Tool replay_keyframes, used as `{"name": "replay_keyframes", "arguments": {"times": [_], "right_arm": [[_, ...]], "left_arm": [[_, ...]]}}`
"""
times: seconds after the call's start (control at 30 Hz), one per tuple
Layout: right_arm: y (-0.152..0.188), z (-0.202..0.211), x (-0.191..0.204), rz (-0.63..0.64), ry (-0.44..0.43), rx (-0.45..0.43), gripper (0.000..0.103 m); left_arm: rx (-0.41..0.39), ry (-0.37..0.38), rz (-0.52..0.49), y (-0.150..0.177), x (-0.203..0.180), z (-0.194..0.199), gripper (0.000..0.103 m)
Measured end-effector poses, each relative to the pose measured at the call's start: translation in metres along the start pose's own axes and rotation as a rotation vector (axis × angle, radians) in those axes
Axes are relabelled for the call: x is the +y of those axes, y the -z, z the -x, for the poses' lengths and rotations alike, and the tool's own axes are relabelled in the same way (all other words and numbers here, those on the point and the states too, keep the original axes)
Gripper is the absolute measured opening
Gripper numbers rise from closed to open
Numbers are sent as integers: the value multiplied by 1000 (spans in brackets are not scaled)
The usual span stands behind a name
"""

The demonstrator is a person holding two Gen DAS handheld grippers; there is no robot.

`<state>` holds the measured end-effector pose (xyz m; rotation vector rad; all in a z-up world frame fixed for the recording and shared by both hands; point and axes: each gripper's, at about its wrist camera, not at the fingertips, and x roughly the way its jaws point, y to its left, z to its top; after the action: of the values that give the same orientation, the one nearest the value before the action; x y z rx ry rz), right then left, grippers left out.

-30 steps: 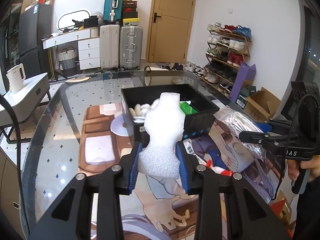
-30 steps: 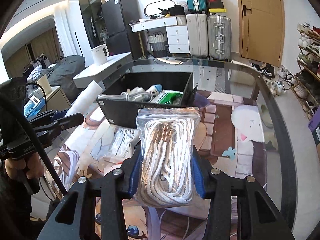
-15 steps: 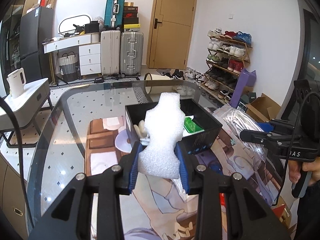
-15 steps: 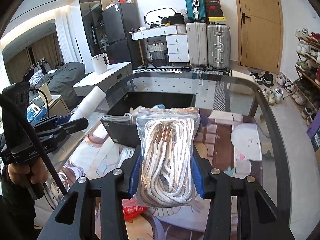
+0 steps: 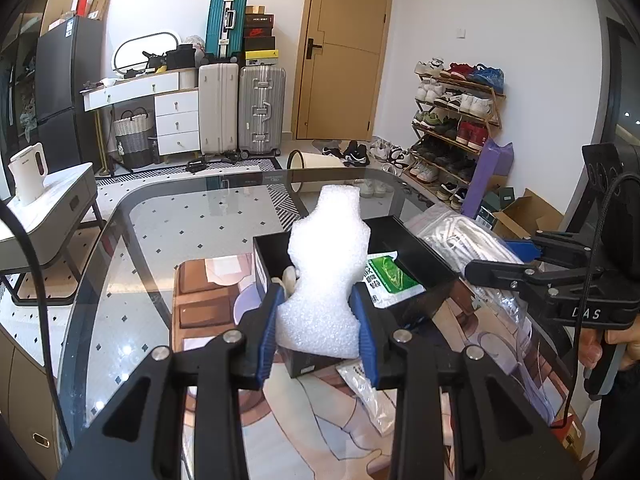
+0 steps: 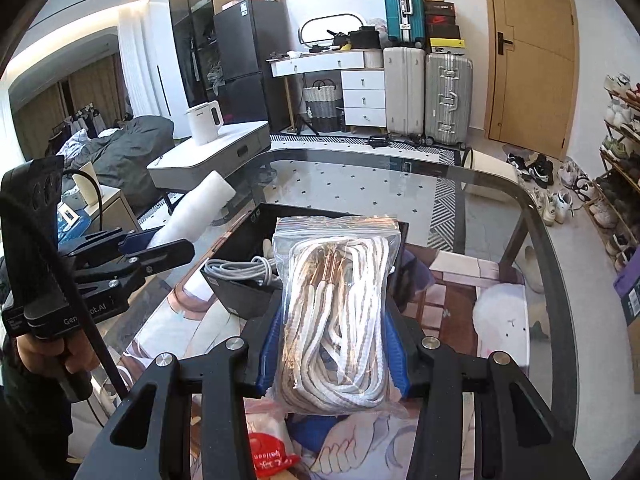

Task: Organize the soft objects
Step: 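Carry the foam sleeve and bagged rope over the black box with both tools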

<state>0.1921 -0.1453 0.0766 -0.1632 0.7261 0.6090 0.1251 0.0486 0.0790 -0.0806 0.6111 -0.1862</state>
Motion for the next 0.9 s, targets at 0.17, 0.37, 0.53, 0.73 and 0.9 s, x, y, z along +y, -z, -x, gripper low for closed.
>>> {"name": "replay_keyframes", "arguments": {"times": [0.17, 0.37, 0.53, 0.73, 0.9], "right_arm": [[-9, -9, 1, 15, -7, 15, 45], [-19, -23, -2, 38, -20, 54, 45], [-25, -36, -5, 46, -19, 85, 45], [-29, -55, -8, 63, -7, 132, 45], [-32, -69, -11, 79, 1, 161, 45]], "left_arm": [[7, 5, -2, -6, 2, -9, 33], [39, 17, -20, -12, 0, -25, 33], [58, 23, -22, -13, -1, -36, 33], [92, 20, -30, -15, -2, -51, 33], [122, 18, -31, -17, -4, -64, 33]]}}
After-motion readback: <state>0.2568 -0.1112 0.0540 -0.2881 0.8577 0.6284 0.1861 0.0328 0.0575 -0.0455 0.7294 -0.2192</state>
